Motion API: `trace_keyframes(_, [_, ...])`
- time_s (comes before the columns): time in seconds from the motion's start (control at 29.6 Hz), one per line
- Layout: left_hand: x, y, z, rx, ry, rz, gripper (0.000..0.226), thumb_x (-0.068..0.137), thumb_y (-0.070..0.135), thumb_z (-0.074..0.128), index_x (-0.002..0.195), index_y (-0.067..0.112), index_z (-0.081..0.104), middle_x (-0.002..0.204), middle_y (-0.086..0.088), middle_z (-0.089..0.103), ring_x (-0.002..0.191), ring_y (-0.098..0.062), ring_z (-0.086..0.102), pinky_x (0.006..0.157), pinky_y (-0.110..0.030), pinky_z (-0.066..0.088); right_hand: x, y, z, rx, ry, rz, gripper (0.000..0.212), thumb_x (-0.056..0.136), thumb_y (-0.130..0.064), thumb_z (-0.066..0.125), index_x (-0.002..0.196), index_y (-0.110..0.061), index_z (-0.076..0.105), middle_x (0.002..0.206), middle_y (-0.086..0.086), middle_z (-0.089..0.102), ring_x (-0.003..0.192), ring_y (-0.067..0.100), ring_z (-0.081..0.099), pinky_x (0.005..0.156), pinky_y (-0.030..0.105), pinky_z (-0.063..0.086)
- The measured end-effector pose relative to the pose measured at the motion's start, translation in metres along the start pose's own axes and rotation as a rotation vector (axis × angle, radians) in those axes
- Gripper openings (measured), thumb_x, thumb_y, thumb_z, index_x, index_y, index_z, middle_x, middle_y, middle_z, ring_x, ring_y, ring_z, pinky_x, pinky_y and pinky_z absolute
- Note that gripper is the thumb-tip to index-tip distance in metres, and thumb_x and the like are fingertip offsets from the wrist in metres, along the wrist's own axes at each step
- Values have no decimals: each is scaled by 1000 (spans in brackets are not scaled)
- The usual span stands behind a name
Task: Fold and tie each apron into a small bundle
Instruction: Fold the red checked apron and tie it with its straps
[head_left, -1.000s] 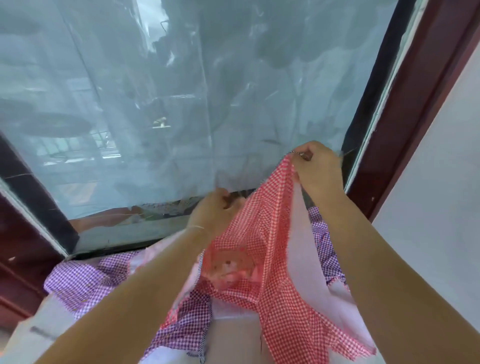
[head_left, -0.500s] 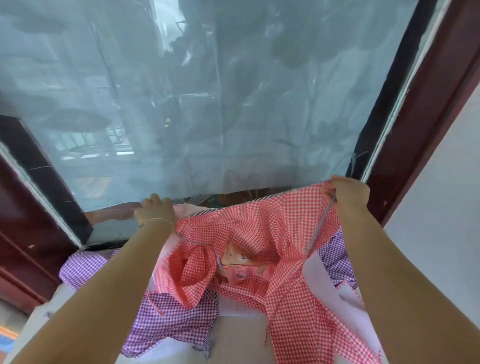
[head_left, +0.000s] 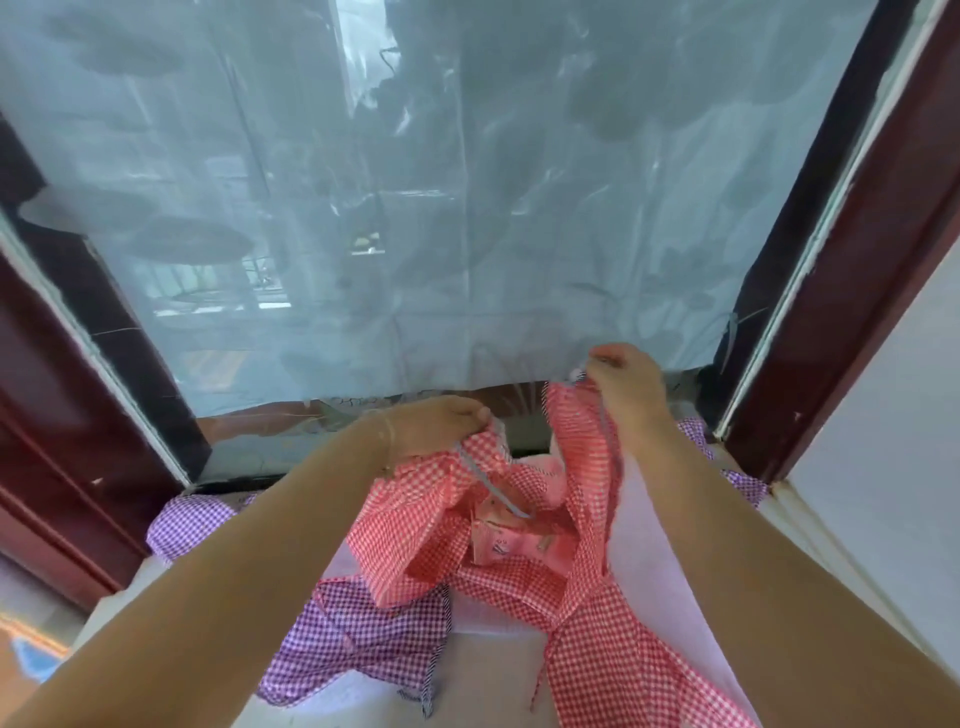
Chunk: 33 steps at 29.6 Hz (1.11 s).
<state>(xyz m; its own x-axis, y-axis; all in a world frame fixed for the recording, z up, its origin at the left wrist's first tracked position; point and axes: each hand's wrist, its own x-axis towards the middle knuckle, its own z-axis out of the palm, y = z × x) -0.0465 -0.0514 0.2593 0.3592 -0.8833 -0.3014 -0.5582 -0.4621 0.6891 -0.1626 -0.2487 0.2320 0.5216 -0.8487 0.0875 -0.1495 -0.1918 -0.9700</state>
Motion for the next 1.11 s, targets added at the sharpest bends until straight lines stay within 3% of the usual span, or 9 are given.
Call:
trace_keyframes(0.1, [7, 16, 4, -24, -107, 136, 46, 94, 37, 56, 133, 14, 46, 120, 13, 56, 106, 3, 54, 96, -18, 41, -31, -24, 24, -108, -326, -180, 28, 81, 1, 62, 77, -26, 64, 81, -3, 67, 79, 9, 61, 75, 20, 47])
trace_keyframes(0.24, [10, 10, -1, 4, -96, 181, 73, 84, 15, 68, 146, 17, 29, 129, 10, 54, 117, -1, 52, 106, -28, 41, -51, -33, 25, -141, -428, -208, 10, 91, -20, 59, 86, -25, 66, 88, 0, 68, 81, 13, 63, 79, 30, 50])
trace_keyframes(0.3, [8, 9, -4, -22, -61, 209, 63, 84, 5, 64, 139, 20, 37, 127, 11, 54, 117, -2, 51, 102, -20, 41, -55, -36, 16, -123, -530, -144, 19, 90, -40, 63, 95, -22, 67, 95, 1, 71, 89, 15, 67, 83, 31, 52])
trace_keyframes(0.41, [8, 8, -8, -171, 8, 223, 40, 85, -6, 62, 114, 21, 52, 112, -1, 66, 101, -10, 63, 92, -27, 51, -58, -32, 13, -133, -668, -82, 19, 85, -33, 70, 98, -20, 70, 101, 12, 72, 95, 29, 67, 92, 40, 50])
trace_keyframes(0.54, [6, 0, -13, -252, 79, 222, 34, 84, 6, 70, 110, 23, 56, 112, -3, 68, 100, -17, 66, 91, -36, 53, -53, -15, 18, -38, -487, -3, 16, 86, -18, 70, 95, -6, 73, 93, 18, 72, 83, 34, 67, 88, 56, 49])
trace_keyframes(0.71, [-6, -11, -12, -285, 1, 299, 59, 81, -14, 62, 123, 25, 50, 122, 13, 61, 114, -2, 58, 91, -21, 50, -49, -9, 10, 78, -455, 115, 8, 86, -16, 70, 81, -12, 76, 89, 13, 74, 93, 37, 68, 92, 57, 50])
trace_keyframes(0.84, [-6, -9, -2, -219, 153, 339, 48, 83, 2, 69, 122, 27, 55, 115, 14, 65, 108, 1, 61, 89, -15, 48, -51, -11, 10, 106, -464, 160, 11, 86, -17, 70, 84, -7, 74, 91, 16, 73, 94, 40, 67, 92, 57, 50])
trace_keyframes(1.01, [-5, 2, 6, -445, 424, 406, 20, 81, 2, 70, 100, 5, 65, 96, -1, 72, 91, -12, 69, 79, -21, 54, -54, -15, 9, -47, -469, 51, 13, 87, -21, 69, 90, -9, 74, 86, 6, 75, 84, 25, 71, 88, 45, 55])
trace_keyframes(1.11, [-6, 0, 5, -413, 369, 358, 9, 85, 5, 67, 93, 5, 71, 99, 1, 72, 90, -9, 68, 77, -17, 52, -55, -16, 4, -168, -453, -58, 14, 87, -25, 69, 94, -14, 73, 88, -1, 73, 81, 14, 69, 81, 30, 55])
